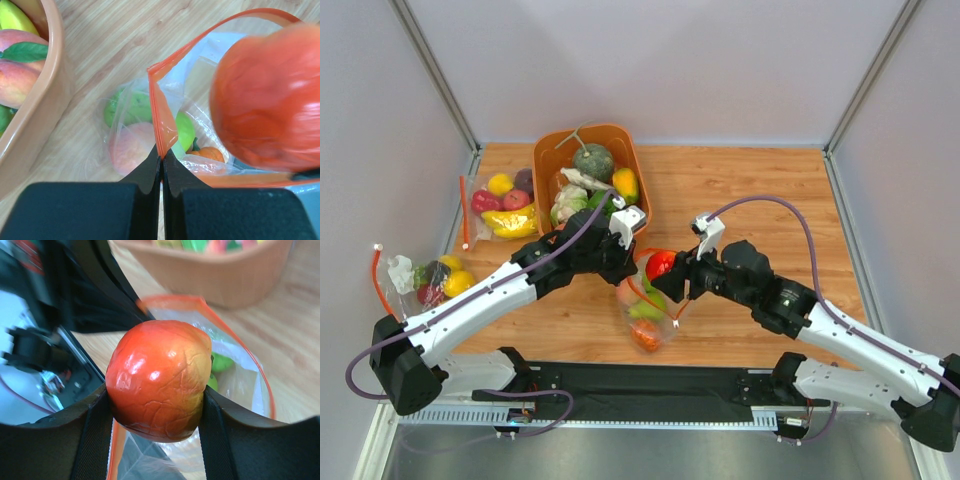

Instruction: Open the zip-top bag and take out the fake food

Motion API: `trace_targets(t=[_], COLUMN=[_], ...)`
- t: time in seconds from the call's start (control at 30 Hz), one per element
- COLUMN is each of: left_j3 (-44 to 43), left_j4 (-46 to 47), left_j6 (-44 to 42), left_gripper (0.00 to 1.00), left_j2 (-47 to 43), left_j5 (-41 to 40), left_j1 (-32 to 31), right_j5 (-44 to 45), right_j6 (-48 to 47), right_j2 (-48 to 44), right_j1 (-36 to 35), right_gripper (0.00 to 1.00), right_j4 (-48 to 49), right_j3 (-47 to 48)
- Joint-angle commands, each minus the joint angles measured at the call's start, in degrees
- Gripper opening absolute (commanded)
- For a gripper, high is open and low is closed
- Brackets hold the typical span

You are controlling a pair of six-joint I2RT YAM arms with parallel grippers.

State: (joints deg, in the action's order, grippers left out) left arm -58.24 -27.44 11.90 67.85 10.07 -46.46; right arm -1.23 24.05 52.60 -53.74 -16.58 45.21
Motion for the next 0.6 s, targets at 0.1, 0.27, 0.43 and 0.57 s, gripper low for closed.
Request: trace_targets(t=[0.1, 0.27, 0.43, 0.57], left_j3=[-0.1, -0.2, -0.2, -0.1], left_j4=[0.1, -0.2, -0.2, -0.1], left_j6=[-1.7, -1.9, -1.9, -1.9], left_gripper=[0.0, 0.0, 0.0, 0.0], left_j2=[-0.7, -1.5, -2.1, -3.2], left_j5=[-1.6, -2.6, -2.2, -2.0], left_j1=[0.1, 0.2, 0.1, 0.1], right_j5=[-1.4, -1.8, -3.7, -10.0], right_j6=[-2.2, -6.1, -10.4, -12.2], right_j2=[-1.1, -1.7, 2.8, 10.9], right_j1=[3.3, 9.4, 18.9, 25.0], right_gripper=[0.09, 0.08, 0.09, 0.09], right_j4=[7.6, 6.5, 6.6, 10.8], right_j3=[6.0, 9.1, 11.7, 14.5])
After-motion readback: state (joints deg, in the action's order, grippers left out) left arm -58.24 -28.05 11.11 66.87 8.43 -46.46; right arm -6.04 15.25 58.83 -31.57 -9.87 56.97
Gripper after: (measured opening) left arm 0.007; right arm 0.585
